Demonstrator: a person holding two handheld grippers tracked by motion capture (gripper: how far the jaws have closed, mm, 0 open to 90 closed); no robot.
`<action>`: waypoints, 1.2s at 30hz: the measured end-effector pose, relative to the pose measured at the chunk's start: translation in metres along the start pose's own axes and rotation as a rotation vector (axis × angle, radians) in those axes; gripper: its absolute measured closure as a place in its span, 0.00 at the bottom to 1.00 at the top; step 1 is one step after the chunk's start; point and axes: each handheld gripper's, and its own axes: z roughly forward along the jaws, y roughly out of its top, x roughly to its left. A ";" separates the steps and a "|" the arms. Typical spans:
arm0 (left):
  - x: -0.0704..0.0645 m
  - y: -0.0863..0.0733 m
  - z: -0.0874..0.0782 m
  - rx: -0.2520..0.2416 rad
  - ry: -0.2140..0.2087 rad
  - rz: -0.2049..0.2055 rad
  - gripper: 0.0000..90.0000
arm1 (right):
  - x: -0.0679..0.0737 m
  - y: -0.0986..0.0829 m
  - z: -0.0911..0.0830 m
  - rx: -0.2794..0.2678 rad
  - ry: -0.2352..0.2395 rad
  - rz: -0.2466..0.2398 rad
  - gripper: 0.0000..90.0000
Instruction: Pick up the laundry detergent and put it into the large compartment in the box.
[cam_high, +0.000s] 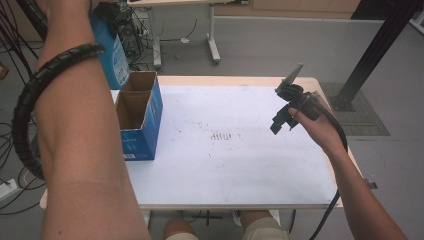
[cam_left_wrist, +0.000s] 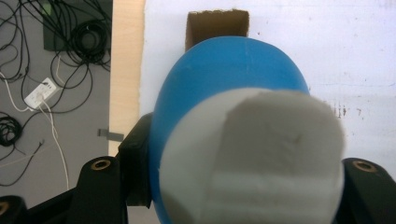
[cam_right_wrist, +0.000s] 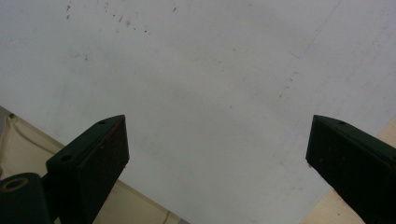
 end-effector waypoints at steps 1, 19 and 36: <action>0.001 0.000 0.001 -0.001 -0.004 0.000 0.42 | 0.000 0.000 0.000 0.000 0.000 0.000 0.07; 0.002 0.002 0.023 0.011 -0.018 -0.005 0.41 | 0.001 -0.001 0.001 0.004 -0.006 -0.002 0.07; 0.007 0.002 0.070 0.053 -0.036 -0.016 0.41 | 0.002 -0.001 0.004 0.012 -0.004 -0.005 0.07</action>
